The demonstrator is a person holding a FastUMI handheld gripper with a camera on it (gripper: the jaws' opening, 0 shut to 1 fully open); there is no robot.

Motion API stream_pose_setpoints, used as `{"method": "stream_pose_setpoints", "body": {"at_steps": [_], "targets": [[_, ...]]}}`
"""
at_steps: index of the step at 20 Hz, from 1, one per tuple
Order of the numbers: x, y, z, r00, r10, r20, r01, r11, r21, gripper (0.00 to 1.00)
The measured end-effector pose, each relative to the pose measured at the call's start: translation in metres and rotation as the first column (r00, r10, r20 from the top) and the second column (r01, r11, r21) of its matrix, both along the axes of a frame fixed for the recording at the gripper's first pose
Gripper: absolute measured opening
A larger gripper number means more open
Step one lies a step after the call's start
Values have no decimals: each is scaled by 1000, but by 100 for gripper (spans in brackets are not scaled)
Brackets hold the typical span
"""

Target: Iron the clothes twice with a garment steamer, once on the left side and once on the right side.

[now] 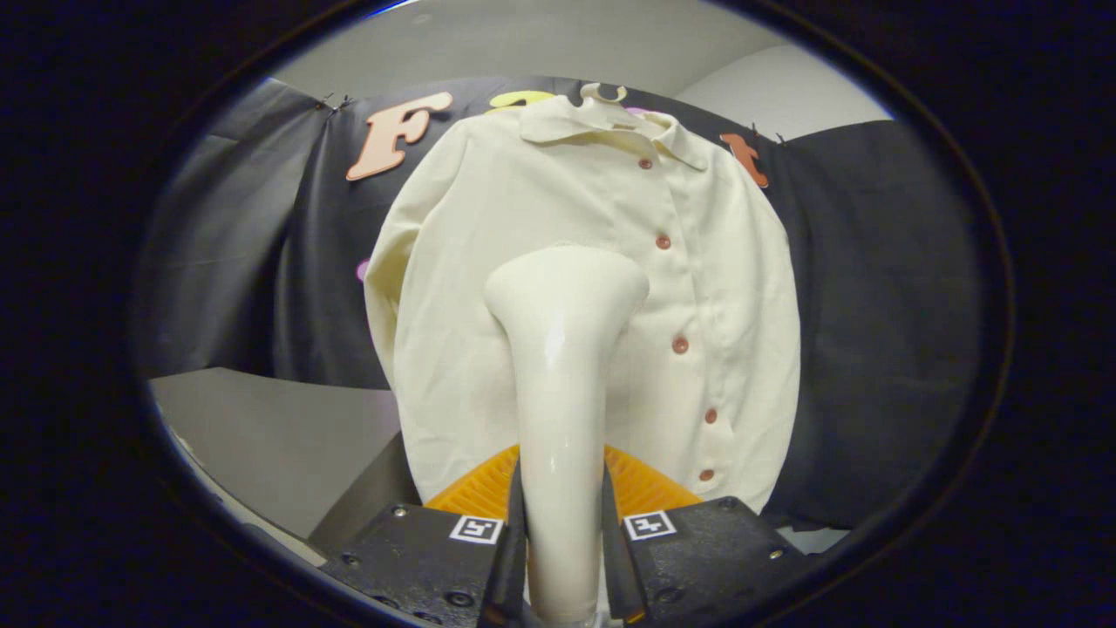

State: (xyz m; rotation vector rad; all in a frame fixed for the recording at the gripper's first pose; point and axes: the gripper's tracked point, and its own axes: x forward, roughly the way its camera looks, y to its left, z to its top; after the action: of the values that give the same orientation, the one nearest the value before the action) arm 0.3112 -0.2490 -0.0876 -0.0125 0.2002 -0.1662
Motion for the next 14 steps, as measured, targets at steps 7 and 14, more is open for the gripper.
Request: {"method": "stream_pose_setpoints", "body": {"at_steps": [7,14], "targets": [[-18,-1,-78,995,7,-101,-5,1000,15,37],[-34,2,-134,990,10,-138,-4,999,39,37]]}}
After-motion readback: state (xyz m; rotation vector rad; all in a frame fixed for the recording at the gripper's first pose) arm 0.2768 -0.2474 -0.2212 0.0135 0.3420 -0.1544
